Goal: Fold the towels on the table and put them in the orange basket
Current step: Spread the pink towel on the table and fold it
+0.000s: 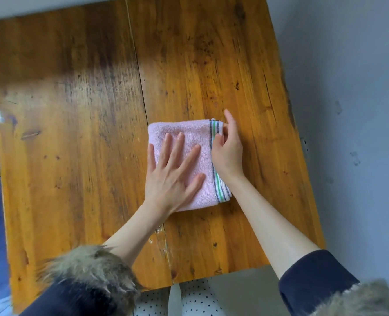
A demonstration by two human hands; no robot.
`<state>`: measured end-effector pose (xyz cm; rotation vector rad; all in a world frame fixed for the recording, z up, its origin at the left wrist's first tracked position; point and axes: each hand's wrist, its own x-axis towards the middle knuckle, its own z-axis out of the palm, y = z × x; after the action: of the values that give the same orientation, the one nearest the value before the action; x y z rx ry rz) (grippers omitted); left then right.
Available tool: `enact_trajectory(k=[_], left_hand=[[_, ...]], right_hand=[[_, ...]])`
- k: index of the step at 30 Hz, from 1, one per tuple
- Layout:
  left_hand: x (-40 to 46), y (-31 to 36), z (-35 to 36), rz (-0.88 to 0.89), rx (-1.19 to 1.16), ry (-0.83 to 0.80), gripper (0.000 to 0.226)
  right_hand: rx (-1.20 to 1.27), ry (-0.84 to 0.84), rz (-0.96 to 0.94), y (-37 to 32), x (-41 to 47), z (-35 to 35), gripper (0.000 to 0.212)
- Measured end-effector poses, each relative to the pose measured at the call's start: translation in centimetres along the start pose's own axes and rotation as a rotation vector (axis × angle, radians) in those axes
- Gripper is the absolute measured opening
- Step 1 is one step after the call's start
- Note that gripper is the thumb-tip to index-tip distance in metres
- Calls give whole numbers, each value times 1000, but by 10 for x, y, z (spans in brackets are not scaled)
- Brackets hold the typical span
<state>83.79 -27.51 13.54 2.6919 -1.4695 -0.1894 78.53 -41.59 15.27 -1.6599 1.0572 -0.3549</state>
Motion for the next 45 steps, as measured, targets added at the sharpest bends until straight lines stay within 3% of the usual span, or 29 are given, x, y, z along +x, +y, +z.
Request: enact_trajectory(k=[2, 6, 9, 11, 15, 25, 29, 32, 34, 38, 45], left_hand=[[1, 0, 1, -2, 5, 5, 63], [1, 0, 0, -4, -8, 9, 62], [0, 0, 0, -3, -33, 18, 58], [0, -1, 0, -2, -57, 34, 54], [0, -1, 3, 6, -44, 60, 51], [3, 1, -2, 4, -48, -47, 50], [0, -11, -18, -4, -232, -27, 47], [-5, -27, -24, -118, -334, 98, 49], [-8, -36, -24, -220, -453, 185, 49], [-12, -44, -27, -585, -806, 108, 57], [-13, -43, -34, -609, -989, -102, 60]], right_hand=[[-20, 29, -24, 0, 2, 2, 57], [-448, 183, -298, 6, -8, 3, 49], [-639, 90, -562, 20, -24, 7, 46], [-740, -8, -590, 32, -30, 5, 46], [-802, -129, -435, 50, -30, -2, 54], [-880, -237, -326, 43, -28, -6, 58], [-581, -197, -289, 30, -39, -10, 58], [-391, 26, -197, 19, -46, -17, 44], [-342, 77, -29, 13, -43, -21, 39], [-359, -11, 236, 10, -31, -29, 39], [-313, -173, 437, 10, -15, -22, 28]])
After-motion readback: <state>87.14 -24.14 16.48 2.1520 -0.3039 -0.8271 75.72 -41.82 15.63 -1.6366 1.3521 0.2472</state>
